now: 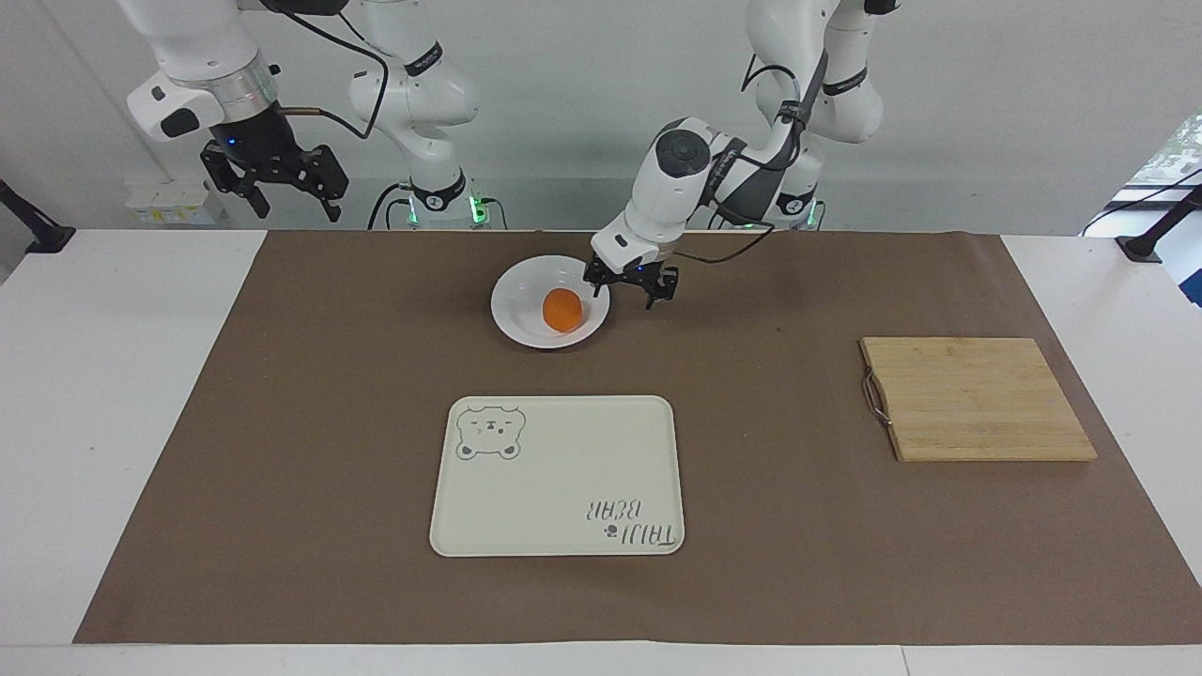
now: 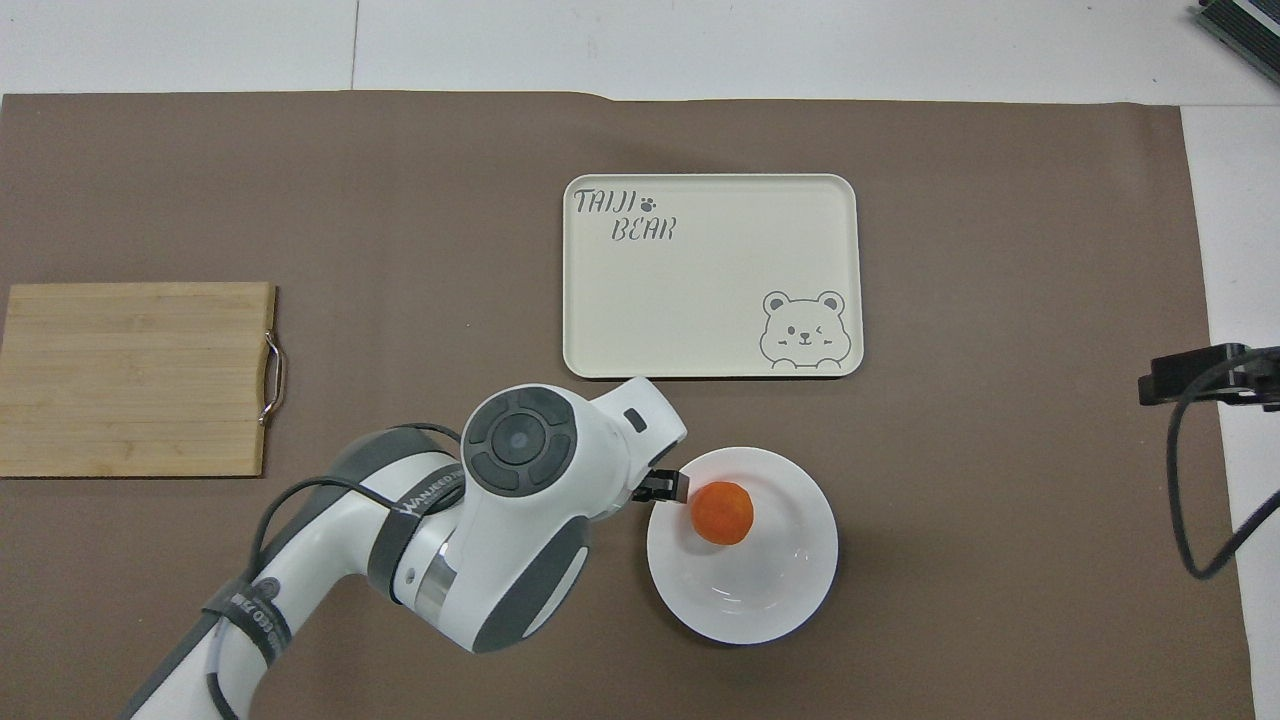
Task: Place orange and plate with both arms
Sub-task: 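Release the orange and withdraw the left gripper while the right gripper approaches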
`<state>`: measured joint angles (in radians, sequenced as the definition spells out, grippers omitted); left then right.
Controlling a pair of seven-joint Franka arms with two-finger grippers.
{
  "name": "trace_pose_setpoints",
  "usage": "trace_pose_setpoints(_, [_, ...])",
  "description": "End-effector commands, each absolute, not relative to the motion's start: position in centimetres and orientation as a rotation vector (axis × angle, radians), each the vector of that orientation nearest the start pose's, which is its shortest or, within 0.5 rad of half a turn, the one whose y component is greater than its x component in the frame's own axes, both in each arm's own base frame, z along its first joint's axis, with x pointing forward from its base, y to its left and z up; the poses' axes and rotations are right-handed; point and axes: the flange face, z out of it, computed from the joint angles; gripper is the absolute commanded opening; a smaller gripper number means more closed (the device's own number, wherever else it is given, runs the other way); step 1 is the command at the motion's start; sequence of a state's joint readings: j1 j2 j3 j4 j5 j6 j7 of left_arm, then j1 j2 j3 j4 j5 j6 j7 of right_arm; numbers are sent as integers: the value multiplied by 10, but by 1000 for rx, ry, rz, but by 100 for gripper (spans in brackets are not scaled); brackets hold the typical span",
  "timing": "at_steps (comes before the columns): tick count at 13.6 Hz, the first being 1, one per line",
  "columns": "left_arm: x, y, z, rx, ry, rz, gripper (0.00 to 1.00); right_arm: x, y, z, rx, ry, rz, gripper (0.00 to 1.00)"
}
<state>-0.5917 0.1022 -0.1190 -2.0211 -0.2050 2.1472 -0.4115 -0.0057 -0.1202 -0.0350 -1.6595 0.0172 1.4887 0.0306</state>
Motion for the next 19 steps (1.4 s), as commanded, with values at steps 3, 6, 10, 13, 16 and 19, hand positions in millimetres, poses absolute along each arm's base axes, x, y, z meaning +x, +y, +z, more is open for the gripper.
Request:
trace_pose_setpoints(3, [478, -281, 426, -3180, 208, 19, 100, 506, -11, 600, -3007, 79, 65, 100])
trace_pose_setpoints(6, [506, -221, 451, -3169, 181, -76, 100, 516, 14, 531, -2918, 87, 61, 100])
trace_pose_setpoints(10, [535, -151, 518, -3163, 216, -185, 100, 506, 35, 457, -2797, 45, 101, 100])
trace_pose_setpoints(13, [554, -109, 580, -3152, 258, -205, 100, 491, 44, 418, -2747, -49, 132, 100])
trace_pose_setpoints(16, [558, -80, 630, -3148, 190, -231, 100, 479, 43, 385, -2656, -152, 133, 100])
trace_pose_setpoints(19, [563, -51, 668, -3152, 189, -184, 100, 462, 51, 348, -2622, -154, 91, 100])
